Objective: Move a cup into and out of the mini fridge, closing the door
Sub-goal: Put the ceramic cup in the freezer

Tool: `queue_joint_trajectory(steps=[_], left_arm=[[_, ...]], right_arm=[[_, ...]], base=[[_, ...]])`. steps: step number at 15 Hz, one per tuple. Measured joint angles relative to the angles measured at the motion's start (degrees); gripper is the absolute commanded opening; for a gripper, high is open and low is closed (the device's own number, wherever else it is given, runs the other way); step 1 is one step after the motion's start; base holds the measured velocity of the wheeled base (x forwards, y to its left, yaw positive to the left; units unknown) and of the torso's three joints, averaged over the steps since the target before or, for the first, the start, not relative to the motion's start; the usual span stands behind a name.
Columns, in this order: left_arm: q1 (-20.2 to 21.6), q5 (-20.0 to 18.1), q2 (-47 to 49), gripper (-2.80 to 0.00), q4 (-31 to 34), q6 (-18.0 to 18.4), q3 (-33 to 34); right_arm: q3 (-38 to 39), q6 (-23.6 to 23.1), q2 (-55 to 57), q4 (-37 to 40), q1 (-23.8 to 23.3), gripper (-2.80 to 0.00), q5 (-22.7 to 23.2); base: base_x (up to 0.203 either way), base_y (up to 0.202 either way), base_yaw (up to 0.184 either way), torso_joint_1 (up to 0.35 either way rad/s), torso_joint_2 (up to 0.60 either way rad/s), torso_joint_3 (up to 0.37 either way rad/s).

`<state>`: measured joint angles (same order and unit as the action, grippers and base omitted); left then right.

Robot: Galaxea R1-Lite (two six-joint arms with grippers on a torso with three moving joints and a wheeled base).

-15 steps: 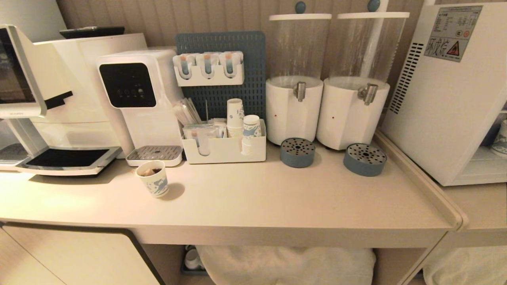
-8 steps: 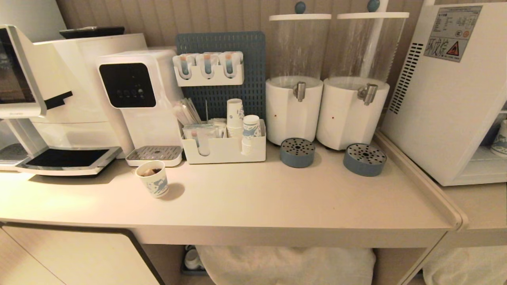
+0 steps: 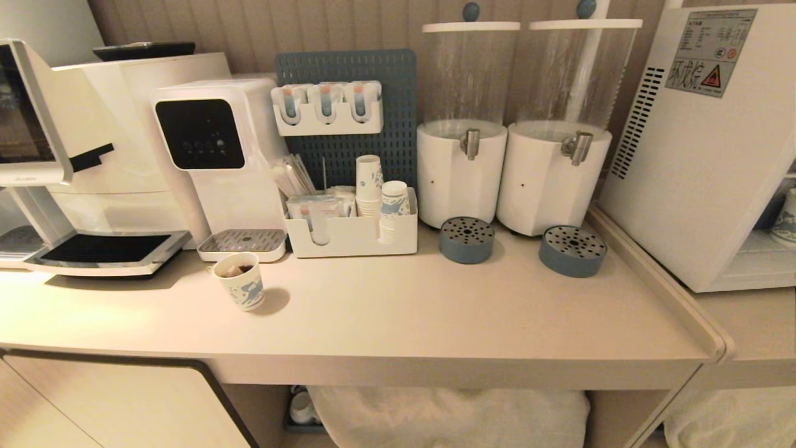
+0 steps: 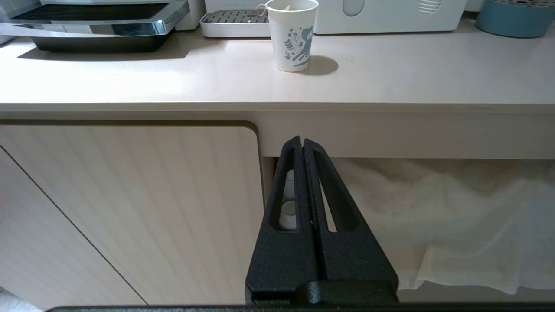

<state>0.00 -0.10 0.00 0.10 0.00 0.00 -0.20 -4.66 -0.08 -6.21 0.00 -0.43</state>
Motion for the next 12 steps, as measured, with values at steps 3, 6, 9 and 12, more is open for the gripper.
queue_joint_trajectory(steps=[3, 6, 9, 12], left_arm=[[0.00, 0.00, 0.00, -2.80, 0.00, 0.00, 0.00], [0.00, 0.00, 0.00, -2.80, -0.02, 0.00, 0.00], [0.00, -0.01, 0.00, -2.80, 0.00, 0.00, 0.00], [0.00, 0.00, 0.00, -2.80, -0.02, 0.00, 0.00]], right_arm=[[0.18, -0.10, -0.03, 4.08, 0.00, -2.80, 1.55], [-0.73, 0.13, -0.02, 9.22, 0.00, -2.80, 1.77], [-0.98, 2.24, 0.03, 10.24, 0.00, -2.80, 1.53], [-0.98, 2.35, 0.03, 10.22, 0.00, -2.80, 1.47]], base=[[0.000, 0.000, 0.000, 0.000, 0.00, 0.000], [0.000, 0.000, 0.000, 0.000, 0.00, 0.000], [0.000, 0.000, 0.000, 0.000, 0.00, 0.000], [0.000, 0.000, 0.000, 0.000, 0.00, 0.000]])
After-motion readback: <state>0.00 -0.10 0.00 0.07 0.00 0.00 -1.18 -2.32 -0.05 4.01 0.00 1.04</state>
